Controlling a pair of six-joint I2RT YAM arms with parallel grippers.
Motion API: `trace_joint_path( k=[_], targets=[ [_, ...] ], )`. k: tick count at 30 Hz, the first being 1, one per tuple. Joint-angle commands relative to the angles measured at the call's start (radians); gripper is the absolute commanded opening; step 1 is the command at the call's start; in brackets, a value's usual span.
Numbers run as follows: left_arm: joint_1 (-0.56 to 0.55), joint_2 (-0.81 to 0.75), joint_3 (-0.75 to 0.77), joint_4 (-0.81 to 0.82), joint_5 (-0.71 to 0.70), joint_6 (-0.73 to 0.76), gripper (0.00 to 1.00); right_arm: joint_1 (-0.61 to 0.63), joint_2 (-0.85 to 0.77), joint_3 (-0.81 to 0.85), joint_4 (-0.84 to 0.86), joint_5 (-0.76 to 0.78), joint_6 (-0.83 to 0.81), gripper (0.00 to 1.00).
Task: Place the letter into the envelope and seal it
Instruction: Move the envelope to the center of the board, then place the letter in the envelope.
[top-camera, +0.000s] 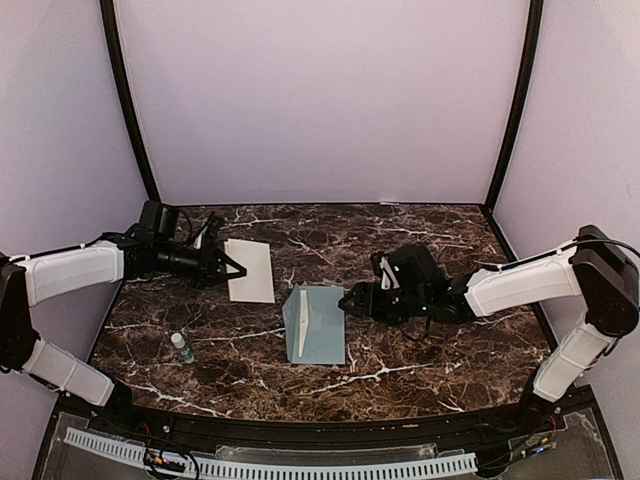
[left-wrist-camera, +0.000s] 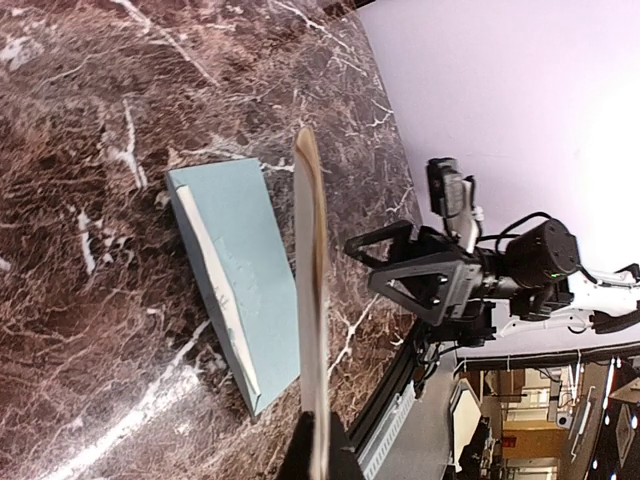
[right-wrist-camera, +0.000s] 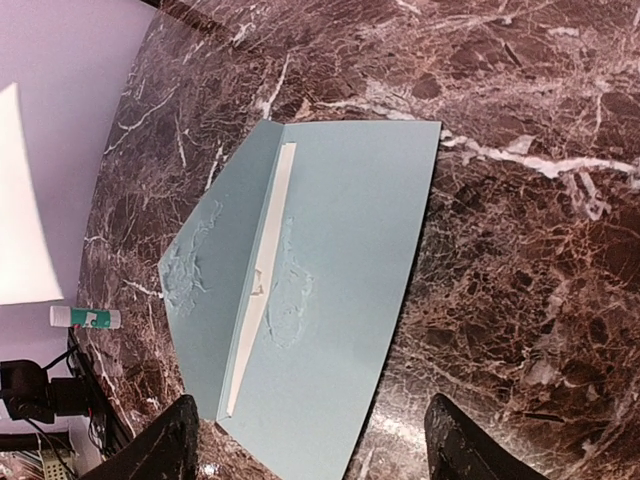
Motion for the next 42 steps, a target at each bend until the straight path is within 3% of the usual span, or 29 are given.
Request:
trace_joint_path(
  k=[1,12,31,42],
  targets=[
    [-0.039,0.022,0.037,-0.017,0.057,-0.002,0.0,-0.006,0.055,0.001,0.072,-0.039,0.02,0.73],
    [-0.164,0.219,0.041,0.189,0.074,-0.079,0.0,-0.006,0.119,0.022,0.111,-0.072,0.038,0.7],
    [-0.156,0.329,0.031,0.039,-0.113,0.033,0.0,-0.005,0.176,0.032,0.128,-0.091,0.042,0.68],
    [-0.149,0.37,0.003,0.064,-0.119,0.026,0.0,-0.005,0.196,0.039,0.13,-0.094,0.045,0.68]
  ],
)
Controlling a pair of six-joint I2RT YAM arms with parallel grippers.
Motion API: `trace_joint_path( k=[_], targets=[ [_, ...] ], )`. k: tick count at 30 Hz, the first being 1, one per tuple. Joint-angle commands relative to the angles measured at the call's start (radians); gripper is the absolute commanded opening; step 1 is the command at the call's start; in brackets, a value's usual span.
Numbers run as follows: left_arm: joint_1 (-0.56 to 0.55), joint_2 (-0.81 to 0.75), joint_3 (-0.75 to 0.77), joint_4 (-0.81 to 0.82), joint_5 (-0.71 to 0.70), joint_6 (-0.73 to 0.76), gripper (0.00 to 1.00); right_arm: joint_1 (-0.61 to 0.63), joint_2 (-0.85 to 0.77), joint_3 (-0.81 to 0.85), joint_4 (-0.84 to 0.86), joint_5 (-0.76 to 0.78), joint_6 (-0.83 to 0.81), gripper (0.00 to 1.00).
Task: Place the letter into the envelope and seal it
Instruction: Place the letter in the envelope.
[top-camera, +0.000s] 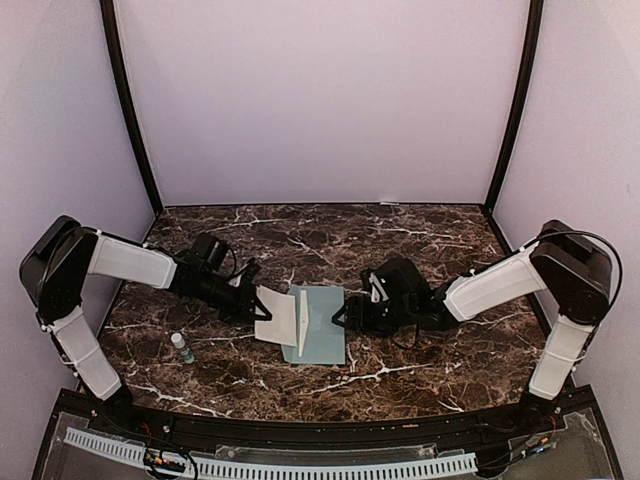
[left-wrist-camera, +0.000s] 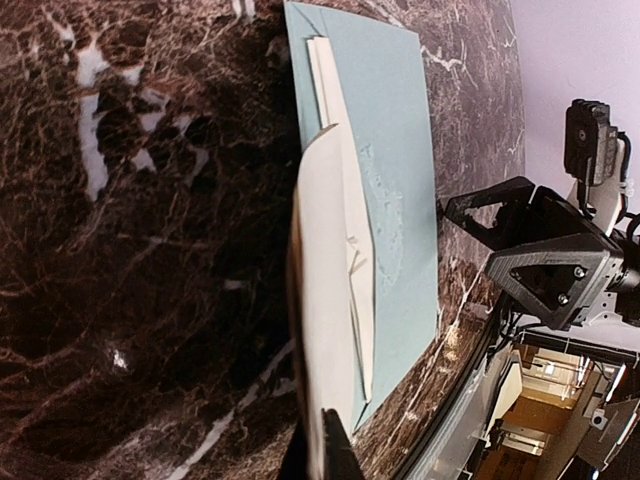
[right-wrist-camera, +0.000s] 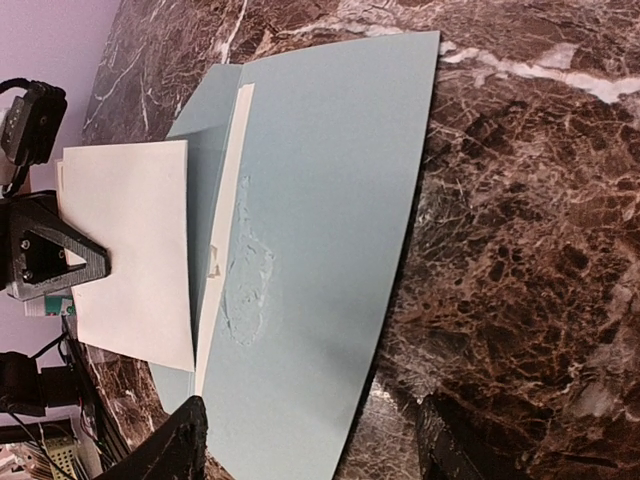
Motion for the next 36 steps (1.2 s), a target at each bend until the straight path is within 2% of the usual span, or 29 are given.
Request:
trace_joint_path(
  k=[1,36],
  targets=[
    [0.009,0.015,-0.022,0.004,-0.012,0.01,0.0,-0.004,0.023,0.026,0.031,-0.007,0.006,0.67],
    [-0.018,0.137,0.008,0.116,0.102,-0.024,0.0,0.007,0.065,0.046,0.058,-0.038,0.015,0.65]
  ],
)
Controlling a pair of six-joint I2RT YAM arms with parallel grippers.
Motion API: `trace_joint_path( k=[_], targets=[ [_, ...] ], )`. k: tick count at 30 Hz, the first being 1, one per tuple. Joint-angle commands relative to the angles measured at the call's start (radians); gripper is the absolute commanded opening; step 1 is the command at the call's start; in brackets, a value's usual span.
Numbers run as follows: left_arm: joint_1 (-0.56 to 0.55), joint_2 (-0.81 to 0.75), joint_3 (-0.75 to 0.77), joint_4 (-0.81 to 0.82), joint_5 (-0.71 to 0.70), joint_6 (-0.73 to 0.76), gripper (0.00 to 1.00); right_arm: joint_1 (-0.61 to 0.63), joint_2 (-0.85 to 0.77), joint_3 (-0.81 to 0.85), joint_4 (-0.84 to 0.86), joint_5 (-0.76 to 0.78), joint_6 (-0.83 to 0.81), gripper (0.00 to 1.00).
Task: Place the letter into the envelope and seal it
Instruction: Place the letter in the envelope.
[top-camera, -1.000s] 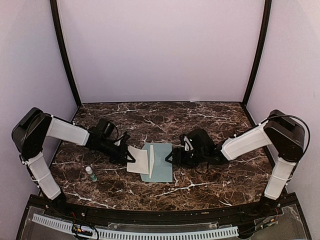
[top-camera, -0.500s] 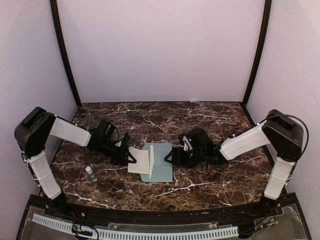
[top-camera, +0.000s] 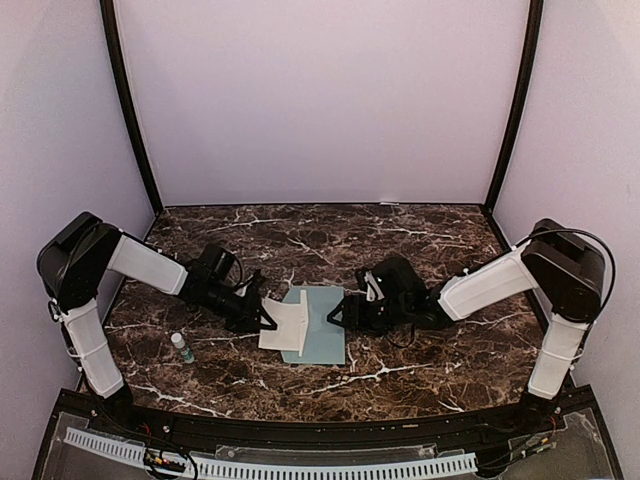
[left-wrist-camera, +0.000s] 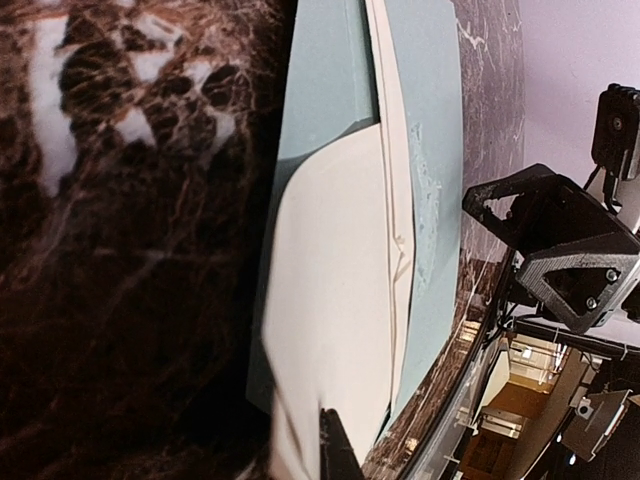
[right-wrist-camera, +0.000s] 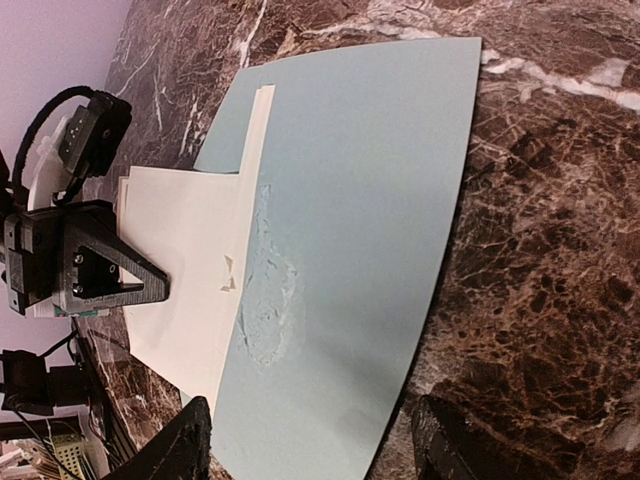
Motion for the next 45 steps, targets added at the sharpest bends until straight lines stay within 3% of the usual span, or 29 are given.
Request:
trace_joint_path(
  k=[1,15,31,34,39,45],
  targets=[
    [-0.015,0.02,0.03,0.014,0.039,-0.002,0.0,0.007,0.024,0.019,0.023,-0.01,0.012,0.65],
    [-0.061,0.061,0.063,0.096,0.059,-0.058,0.0,0.012,0.034,0.024,0.032,-0.02,0.013,0.64],
    [-0.104,0.115,0.153,0.049,0.01,-0.028,0.02,0.014,0.044,0.021,0.051,-0.019,0.02,0.64],
    [-0.104,0.109,0.19,-0.036,-0.033,0.022,0.13,0.014,0.044,0.018,0.05,-0.015,0.021,0.63],
    [-0.104,0.07,0.225,-0.144,-0.115,0.098,0.41,0.013,0.042,0.014,0.044,-0.006,0.024,0.63],
    [-0.104,0.024,0.254,-0.246,-0.193,0.156,0.59,0.013,0.036,0.013,0.03,0.009,0.022,0.63]
  ],
)
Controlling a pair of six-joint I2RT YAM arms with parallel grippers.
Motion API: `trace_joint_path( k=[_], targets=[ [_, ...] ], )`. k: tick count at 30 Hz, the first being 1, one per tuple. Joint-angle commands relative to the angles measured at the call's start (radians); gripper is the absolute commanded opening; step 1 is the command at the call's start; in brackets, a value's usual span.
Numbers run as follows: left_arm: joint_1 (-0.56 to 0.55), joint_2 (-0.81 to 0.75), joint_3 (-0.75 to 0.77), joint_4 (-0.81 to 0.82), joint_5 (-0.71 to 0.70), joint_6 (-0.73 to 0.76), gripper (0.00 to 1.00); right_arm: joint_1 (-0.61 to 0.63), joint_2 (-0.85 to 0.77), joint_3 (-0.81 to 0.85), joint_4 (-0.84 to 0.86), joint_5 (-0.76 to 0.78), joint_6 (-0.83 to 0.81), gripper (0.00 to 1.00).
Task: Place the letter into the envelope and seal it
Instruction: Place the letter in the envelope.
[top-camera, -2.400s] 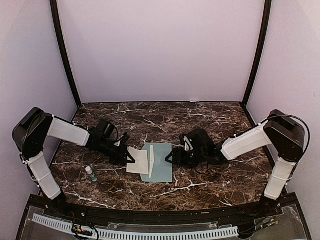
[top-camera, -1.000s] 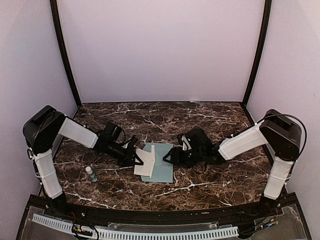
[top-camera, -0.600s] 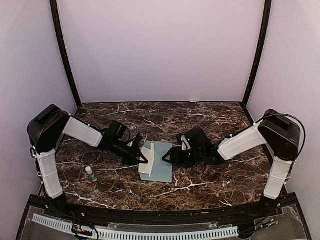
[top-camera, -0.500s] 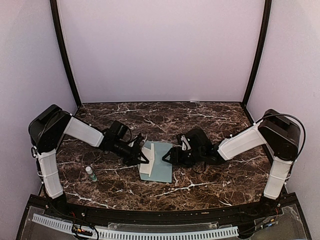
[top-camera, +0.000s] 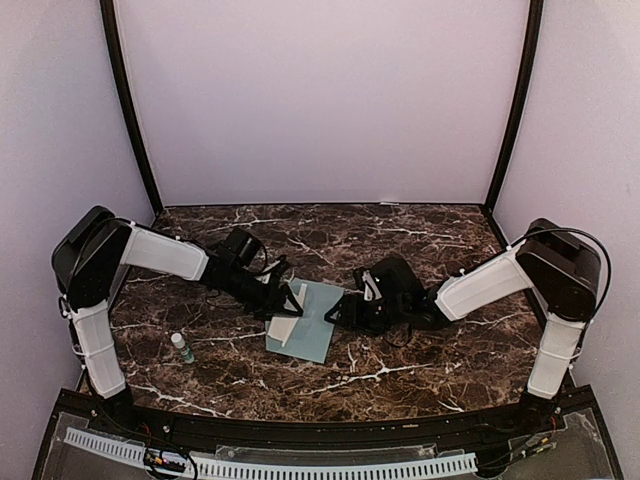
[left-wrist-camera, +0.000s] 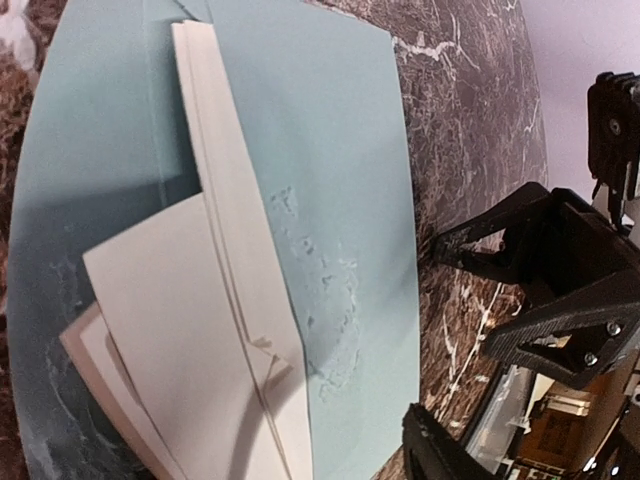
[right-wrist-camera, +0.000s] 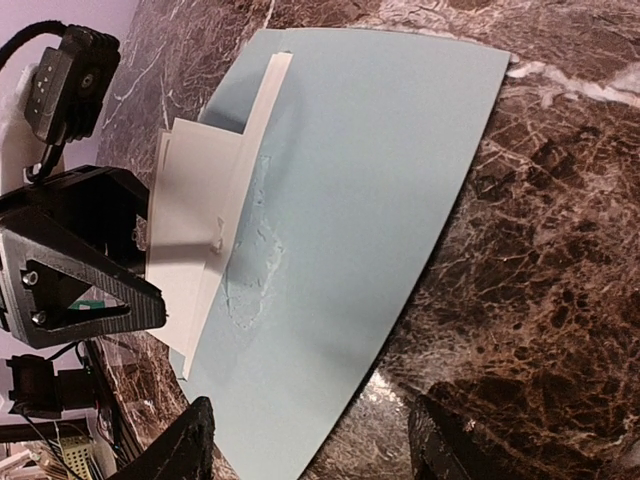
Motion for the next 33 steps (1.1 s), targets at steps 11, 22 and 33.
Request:
trace_joint_path(
  k=[11,22,33],
  targets=[
    [-0.003,-0.141,0.057,-0.238,-0.154,0.117,0.76,0.007,0.015,0.006,0.013,0.008,0.006,0.61],
    [-0.003,-0.182,0.091,-0.353,-0.29,0.179,0.87,0.007,0.007,0.001,0.013,0.01,0.009,0.61],
    [-0.001,-0.172,0.085,-0.362,-0.351,0.193,0.59,0.01,0.011,0.009,0.011,0.005,0.006,0.61]
  ],
)
